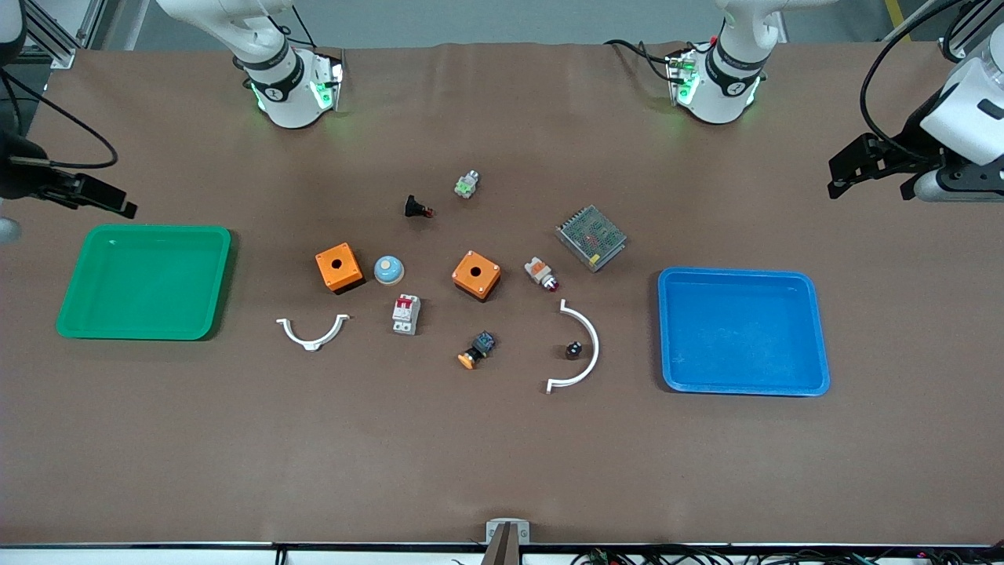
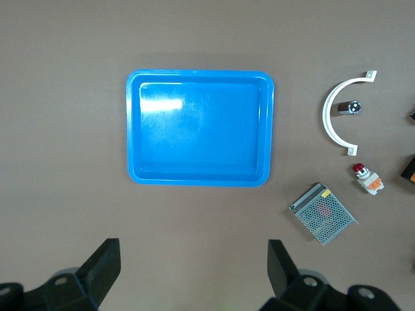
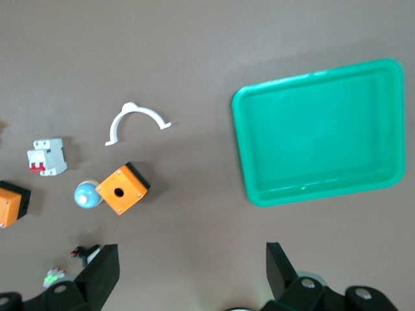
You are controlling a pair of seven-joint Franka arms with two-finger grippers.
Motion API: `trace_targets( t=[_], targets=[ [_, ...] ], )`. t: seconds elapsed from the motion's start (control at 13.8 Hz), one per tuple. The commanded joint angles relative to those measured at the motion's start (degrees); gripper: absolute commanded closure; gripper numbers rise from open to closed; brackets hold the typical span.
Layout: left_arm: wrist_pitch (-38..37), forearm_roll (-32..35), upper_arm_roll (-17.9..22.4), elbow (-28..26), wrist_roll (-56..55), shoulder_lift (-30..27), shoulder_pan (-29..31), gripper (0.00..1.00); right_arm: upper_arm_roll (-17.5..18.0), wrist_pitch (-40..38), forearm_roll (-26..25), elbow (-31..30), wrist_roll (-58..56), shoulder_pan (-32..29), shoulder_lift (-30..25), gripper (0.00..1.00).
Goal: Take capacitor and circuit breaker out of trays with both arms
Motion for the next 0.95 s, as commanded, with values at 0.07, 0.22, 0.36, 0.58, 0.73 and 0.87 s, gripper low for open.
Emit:
trace_targets(
  t=[0.07, 0.22, 0.36, 0.58, 0.73, 0.87],
  targets=[
    [-0.3, -0.5, -0.3, 1.2, -0.4, 0.4, 0.5, 0.00, 1.2, -0.1, -1.9, 6.4, 0.1, -0.4, 1.0, 0.00],
    [-0.4, -0.4, -0.2, 1.2, -0.2, 0.4, 0.5, 0.00, 1.1, 0.2, -1.3, 8.7, 0.2, -0.6, 2.3, 0.00],
    [-0.4, -0.4, -0.2, 1.2, -0.4, 0.4, 0.5, 0.00, 1.1, 0.0, -1.3, 10.4, 0.2, -0.6, 2.9, 0.00],
    [-0.5, -0.3, -0.2, 1.2, -0.4, 0.4, 0.5, 0.00, 1.1, 0.0, -1.6, 10.6, 0.2, -0.4, 2.8, 0.00],
    [-1.0, 0.2, -0.2, 1.3, -0.5, 0.4, 0.5, 0.00, 1.1, 0.2, -1.5, 11.4, 0.3, -0.4, 2.8, 0.00],
    [-1.0, 1.0, -0.3, 1.3, -0.5, 0.4, 0.5, 0.00, 1.1, 0.2, -1.3, 12.4, 0.3, -0.4, 2.8, 0.00]
  ],
)
